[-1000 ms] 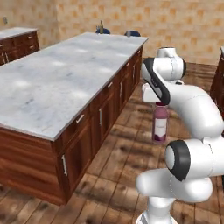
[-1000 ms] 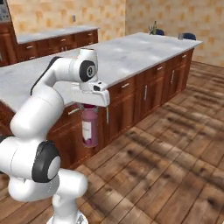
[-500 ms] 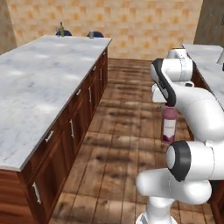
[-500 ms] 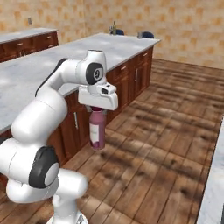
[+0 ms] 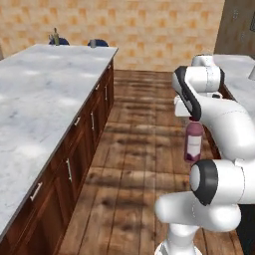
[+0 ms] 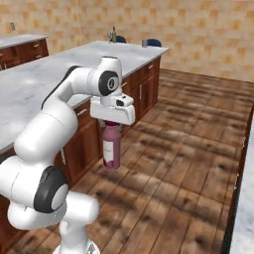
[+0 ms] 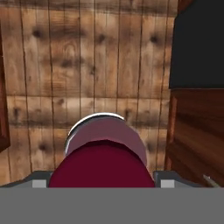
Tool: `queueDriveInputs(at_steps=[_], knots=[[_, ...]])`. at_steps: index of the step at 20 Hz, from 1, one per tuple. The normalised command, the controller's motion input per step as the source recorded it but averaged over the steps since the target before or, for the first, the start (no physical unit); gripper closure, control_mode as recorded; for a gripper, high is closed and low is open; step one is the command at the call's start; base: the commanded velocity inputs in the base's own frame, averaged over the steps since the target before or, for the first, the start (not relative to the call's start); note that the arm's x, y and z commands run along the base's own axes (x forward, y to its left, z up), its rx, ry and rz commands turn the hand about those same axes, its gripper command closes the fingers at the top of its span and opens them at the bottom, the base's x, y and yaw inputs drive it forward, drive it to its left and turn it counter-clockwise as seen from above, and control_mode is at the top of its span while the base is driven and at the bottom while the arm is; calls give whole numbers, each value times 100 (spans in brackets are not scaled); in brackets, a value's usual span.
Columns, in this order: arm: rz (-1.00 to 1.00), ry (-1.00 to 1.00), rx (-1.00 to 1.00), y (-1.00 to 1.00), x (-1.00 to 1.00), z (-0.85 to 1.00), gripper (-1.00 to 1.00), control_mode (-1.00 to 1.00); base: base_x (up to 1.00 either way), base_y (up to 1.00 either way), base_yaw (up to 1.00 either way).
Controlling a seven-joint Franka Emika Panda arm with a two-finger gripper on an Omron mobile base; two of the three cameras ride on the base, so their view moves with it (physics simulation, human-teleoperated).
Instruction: There is a wine glass and glass cup on the dining counter. Place the wine bottle next to the wine glass and the juice bottle next to the glass cup.
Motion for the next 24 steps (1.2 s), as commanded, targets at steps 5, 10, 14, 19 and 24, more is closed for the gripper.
queueDriveInputs(at_steps=[5, 10, 14, 19, 24], knots=[[0, 0, 0, 0, 0, 0, 100, 100, 94, 2, -6], [0, 0, 0, 0, 0, 0, 100, 100, 94, 1, -3], [0, 0, 0, 0, 0, 0, 100, 100, 94, 0, 0], [0, 0, 0, 0, 0, 0, 100, 100, 94, 0, 0], [0, 0, 0, 0, 0, 0, 100, 100, 94, 0, 0]])
